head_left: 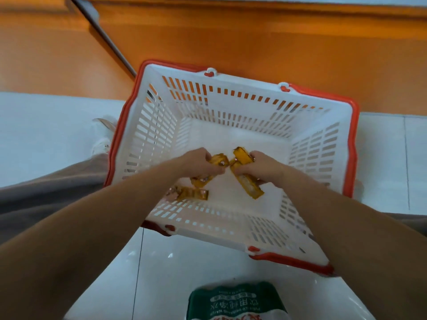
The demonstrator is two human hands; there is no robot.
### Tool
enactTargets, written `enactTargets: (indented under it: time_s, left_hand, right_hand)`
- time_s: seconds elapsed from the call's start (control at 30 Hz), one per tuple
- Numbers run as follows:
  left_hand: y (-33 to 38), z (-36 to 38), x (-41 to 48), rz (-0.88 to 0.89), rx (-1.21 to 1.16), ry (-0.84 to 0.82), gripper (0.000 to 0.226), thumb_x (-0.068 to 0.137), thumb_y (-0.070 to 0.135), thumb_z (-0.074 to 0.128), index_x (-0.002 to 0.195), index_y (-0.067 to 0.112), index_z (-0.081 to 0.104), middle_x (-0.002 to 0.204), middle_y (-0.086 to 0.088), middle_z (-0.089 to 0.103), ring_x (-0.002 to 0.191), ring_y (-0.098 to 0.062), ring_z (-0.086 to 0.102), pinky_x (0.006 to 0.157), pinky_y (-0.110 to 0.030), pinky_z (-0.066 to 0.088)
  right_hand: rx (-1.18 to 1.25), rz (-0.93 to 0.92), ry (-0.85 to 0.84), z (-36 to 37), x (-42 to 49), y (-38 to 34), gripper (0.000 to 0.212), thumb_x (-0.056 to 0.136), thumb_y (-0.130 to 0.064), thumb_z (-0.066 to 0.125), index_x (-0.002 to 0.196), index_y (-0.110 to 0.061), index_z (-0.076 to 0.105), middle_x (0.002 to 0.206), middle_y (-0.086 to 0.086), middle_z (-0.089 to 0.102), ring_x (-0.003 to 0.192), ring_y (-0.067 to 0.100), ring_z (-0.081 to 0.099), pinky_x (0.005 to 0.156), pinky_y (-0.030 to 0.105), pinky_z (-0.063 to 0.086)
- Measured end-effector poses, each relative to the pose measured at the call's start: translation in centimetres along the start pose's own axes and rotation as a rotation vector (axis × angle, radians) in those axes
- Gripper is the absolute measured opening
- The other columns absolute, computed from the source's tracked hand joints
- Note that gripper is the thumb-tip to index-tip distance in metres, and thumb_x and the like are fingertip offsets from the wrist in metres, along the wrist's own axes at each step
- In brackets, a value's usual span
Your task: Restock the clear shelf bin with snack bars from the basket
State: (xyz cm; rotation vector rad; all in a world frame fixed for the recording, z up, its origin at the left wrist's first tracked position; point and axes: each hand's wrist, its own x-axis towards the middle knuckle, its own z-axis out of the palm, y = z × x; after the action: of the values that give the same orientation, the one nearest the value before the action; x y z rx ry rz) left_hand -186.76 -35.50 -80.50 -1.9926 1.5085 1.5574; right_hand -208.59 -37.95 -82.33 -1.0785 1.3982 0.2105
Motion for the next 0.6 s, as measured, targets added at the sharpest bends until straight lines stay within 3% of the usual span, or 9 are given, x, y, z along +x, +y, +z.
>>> enactTargets:
  time_s: [0.13,0.23,0.3,0.4,0.53,0.6]
  left_hand:
    - [2.7,-3.6,-3.7,-0.017,-0.565,0.143,0.058,0.085,0.044,0.081,0.126,0.012,0.055,0.113,-0.011,0.07,0.1,-0.03,0.073,0.081,-0.047,0.062]
    - [5.8,-5.7,-7.9,0.08,-0.958,0.149,0.041,0.089,0.031,0.078,0.123,0.013,0.064,0.113,-0.014,0.074,0.089,-0.027,0.078,0.069,-0.044,0.063]
    - [8.1,-6.8,-10.8,0.145,-1.039,0.2,0.044,0.088,0.03,0.079,0.125,0.013,0.062,0.111,-0.012,0.075,0.085,-0.025,0.078,0.066,-0.041,0.062]
    - [11.3,-8.5,-15.0,0.233,-1.015,0.341,0.061,0.086,0.029,0.081,0.136,0.015,0.051,0.12,-0.01,0.071,0.097,-0.024,0.075,0.075,-0.042,0.064]
    - [14.3,-10.8,-20.1,0.385,-0.971,0.4,0.063,0.085,0.023,0.081,0.138,0.016,0.047,0.12,-0.008,0.069,0.09,-0.018,0.077,0.068,-0.037,0.064]
    - [15.6,-11.7,-22.0,0.439,-0.982,0.432,0.061,0.086,0.02,0.08,0.137,0.019,0.045,0.116,-0.005,0.07,0.09,-0.018,0.077,0.074,-0.041,0.065]
  right_hand:
    - [0.326,-0.125,0.051,-1.5,-3.6,-4.9,0.038,0.077,-0.044,0.08,0.105,-0.036,0.056,0.108,-0.001,0.067,0.097,0.02,0.066,0.067,0.034,0.054]
    - [0.517,-0.239,0.025,-2.5,-7.8,-8.3,0.035,0.08,-0.036,0.079,0.112,-0.031,0.064,0.105,0.002,0.075,0.099,0.024,0.071,0.075,0.038,0.055]
    - [0.614,-0.335,0.009,-2.8,-10.8,-10.4,0.032,0.086,-0.028,0.075,0.117,-0.026,0.065,0.107,0.002,0.076,0.1,0.023,0.072,0.082,0.042,0.056]
    - [0.752,-0.444,0.018,-3.5,-15.6,-13.3,0.034,0.093,-0.025,0.068,0.125,-0.02,0.063,0.116,0.005,0.073,0.109,0.027,0.069,0.095,0.047,0.053]
    - [0.81,-0.561,0.02,-4.6,-21.8,-16.5,0.029,0.094,-0.034,0.064,0.121,-0.024,0.065,0.113,0.002,0.075,0.1,0.021,0.073,0.074,0.035,0.059]
    - [0.815,-0.601,0.013,-5.1,-24.2,-17.8,0.029,0.094,-0.037,0.062,0.12,-0.026,0.065,0.111,0.001,0.075,0.097,0.02,0.074,0.072,0.034,0.059]
